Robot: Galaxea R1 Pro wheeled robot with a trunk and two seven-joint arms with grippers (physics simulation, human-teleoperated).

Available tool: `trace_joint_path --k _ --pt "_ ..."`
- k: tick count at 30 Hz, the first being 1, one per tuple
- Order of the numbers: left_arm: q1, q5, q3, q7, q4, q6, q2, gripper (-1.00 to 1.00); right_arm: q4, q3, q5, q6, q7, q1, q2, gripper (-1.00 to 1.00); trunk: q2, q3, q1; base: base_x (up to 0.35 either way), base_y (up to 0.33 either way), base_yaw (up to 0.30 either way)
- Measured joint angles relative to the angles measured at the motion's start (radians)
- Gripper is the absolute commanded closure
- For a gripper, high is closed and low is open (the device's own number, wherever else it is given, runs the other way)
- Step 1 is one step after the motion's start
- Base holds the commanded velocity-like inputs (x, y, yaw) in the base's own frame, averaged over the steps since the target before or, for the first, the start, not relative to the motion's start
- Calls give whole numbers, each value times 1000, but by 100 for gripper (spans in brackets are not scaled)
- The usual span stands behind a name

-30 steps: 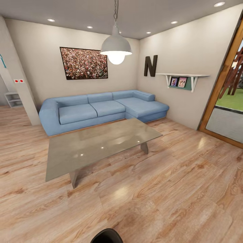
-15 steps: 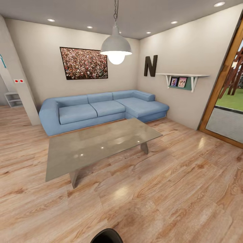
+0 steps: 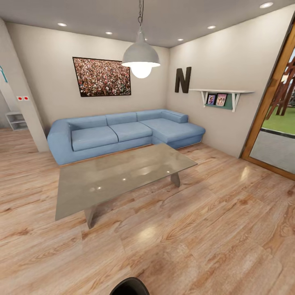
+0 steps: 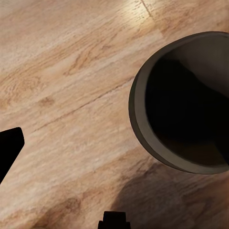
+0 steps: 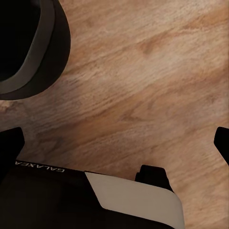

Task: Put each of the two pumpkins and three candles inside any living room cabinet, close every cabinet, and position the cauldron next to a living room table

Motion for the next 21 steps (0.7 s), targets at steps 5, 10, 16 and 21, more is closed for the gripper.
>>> trace_joint_path --k 5,10,16,21 --pt "0 0 0 0 0 0 0 -100 0 -1 -3 1 0 0 1 -100 0 0 0 0 0 0" --pt "6 -5 5 -5 6 -6 6 -100 4 -7 -7 -2 1 6 -4 -100 0 0 0 0 0 0" --pt "40 -10 11 -10 39 -15 40 -100 40 -17 -12 -13 0 39 -24 -100 0 0 0 0 0 0" --pt "69 -16 11 -6 66 -27 46 -100 68 -12 -11 -32 0 41 -21 -100 0 0 0 0 0 0"
